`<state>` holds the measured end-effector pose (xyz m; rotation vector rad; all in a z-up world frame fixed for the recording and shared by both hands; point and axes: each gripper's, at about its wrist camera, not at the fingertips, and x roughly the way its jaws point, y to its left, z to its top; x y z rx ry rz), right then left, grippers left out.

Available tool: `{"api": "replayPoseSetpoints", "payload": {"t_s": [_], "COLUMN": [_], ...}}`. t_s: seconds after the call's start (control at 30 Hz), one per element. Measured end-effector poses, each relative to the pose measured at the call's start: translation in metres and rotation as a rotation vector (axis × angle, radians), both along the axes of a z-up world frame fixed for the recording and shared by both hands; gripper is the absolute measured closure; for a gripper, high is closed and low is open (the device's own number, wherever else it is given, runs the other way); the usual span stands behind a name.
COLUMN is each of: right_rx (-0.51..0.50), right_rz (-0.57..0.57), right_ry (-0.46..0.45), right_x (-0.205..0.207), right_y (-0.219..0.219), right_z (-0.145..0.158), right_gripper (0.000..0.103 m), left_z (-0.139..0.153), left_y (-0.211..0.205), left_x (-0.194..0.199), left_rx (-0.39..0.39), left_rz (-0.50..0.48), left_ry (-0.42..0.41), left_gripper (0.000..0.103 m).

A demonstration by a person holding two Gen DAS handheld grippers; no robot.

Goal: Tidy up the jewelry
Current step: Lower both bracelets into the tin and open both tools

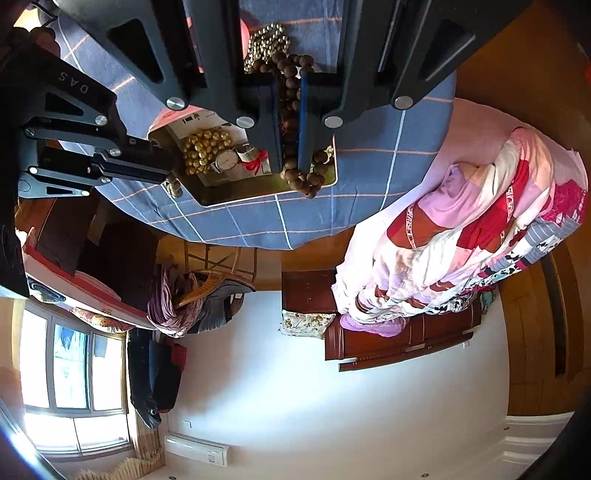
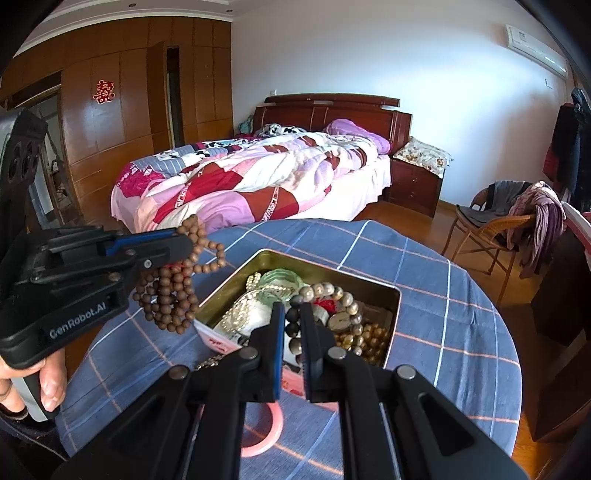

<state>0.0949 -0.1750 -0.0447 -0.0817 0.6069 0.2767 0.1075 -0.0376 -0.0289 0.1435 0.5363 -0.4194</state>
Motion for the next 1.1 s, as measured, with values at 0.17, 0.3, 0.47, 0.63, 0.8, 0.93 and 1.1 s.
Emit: {"api": "replayPoseSetpoints", "payload": {"t_s": [0.17,0.3,0.47,0.63,0.8,0.93,1.1], "right_rx": [-0.006,-0.008,-0.007,-0.005,-0.003,0.000,-0.003], "right_rz": [-0.009,-0.014,-0.024,-0.033,-0.042,-0.053,-0.057], "right_ry": [0.006,0.013,0.025,0.038,0.052,0.073,0.087], "right_x": [0.011,0.018,0.027,0.036,0.042,0.047,0.050], "right_y": [-0.003,-0.006,-0.009,-0.011,-0.013,-0.015,-0.017], "right_z": [-0.002,-0.005,-0.009,-0.013,-0.018,-0.025,-0.030], "right_gripper": [0.093,0.092,0.093,0.093,0.093,0.093,0.093], "left_z": [-0.004,-0.009,-0.013,-0.019,-0.028,-0.037,-0.046], "left_y": [-0.011,-0.018,-0.028,-0.035,-0.040,-0.042,-0.044], "left_x": [0.010,0.017,0.024,0.031,0.040,0.046,0.055], "left_rx": [0.015,0.030,0.052,0.064,0.072,0.083,0.088], "left_rz": [-0.012,-0.016,-0.026,-0.032,-0.036,-0.031,-0.026], "left_ry": [0.006,0.013,0.017,0.031,0.054,0.073,0.099], "left_gripper": [0.096,0.096,0.096,0.096,0.096,0.096,0.096]}}
